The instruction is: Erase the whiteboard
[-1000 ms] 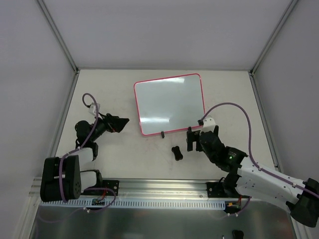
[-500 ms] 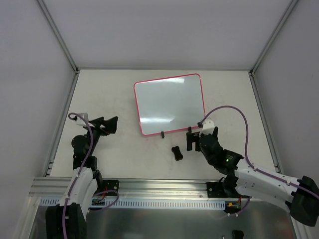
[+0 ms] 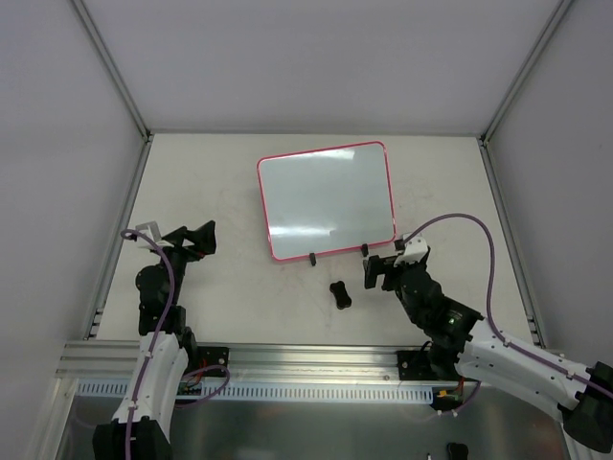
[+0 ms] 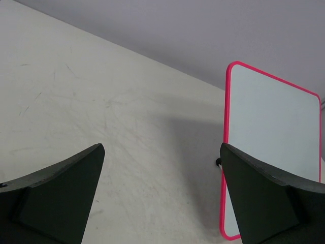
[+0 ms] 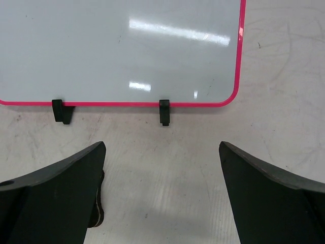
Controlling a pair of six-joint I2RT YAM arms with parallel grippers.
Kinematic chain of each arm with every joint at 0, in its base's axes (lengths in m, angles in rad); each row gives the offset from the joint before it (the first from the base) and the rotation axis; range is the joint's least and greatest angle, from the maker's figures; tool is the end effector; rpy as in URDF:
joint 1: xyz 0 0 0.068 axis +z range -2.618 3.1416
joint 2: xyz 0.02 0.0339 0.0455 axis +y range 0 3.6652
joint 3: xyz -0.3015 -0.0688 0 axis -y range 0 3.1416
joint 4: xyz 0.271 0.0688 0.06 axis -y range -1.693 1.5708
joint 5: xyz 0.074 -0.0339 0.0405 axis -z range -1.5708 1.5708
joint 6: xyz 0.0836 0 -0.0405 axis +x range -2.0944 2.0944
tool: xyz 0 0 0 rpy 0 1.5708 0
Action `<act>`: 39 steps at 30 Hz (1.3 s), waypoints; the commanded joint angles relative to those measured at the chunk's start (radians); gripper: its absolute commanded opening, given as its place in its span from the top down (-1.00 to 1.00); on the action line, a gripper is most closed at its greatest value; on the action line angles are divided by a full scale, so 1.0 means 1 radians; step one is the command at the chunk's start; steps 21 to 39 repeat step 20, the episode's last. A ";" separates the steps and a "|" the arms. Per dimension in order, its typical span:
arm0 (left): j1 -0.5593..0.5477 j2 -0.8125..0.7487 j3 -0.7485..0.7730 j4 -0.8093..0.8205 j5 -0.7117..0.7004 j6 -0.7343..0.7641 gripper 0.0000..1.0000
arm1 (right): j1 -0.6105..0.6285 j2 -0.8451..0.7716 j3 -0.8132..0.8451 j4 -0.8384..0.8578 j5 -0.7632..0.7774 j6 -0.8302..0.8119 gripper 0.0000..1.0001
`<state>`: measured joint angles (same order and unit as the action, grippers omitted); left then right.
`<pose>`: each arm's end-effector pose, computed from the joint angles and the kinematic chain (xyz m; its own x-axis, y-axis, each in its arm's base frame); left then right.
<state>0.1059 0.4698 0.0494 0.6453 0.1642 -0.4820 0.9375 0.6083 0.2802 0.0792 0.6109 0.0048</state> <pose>0.1761 0.0050 0.2291 0.1714 -0.4417 -0.8807 0.1508 0.8951 -0.4196 0.1491 0.1220 0.2202 -0.1474 -0.1941 -0.9699 -0.3306 0.9338 -0.1366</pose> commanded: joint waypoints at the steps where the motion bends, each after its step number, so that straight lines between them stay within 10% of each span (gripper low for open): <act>1: 0.000 0.029 -0.095 0.008 -0.011 -0.007 -0.98 | -0.006 -0.042 -0.013 0.059 0.006 -0.031 -0.98; 39: 0.000 0.030 -0.071 -0.018 0.003 0.029 -0.98 | -0.005 0.031 0.024 0.047 -0.003 -0.019 -0.99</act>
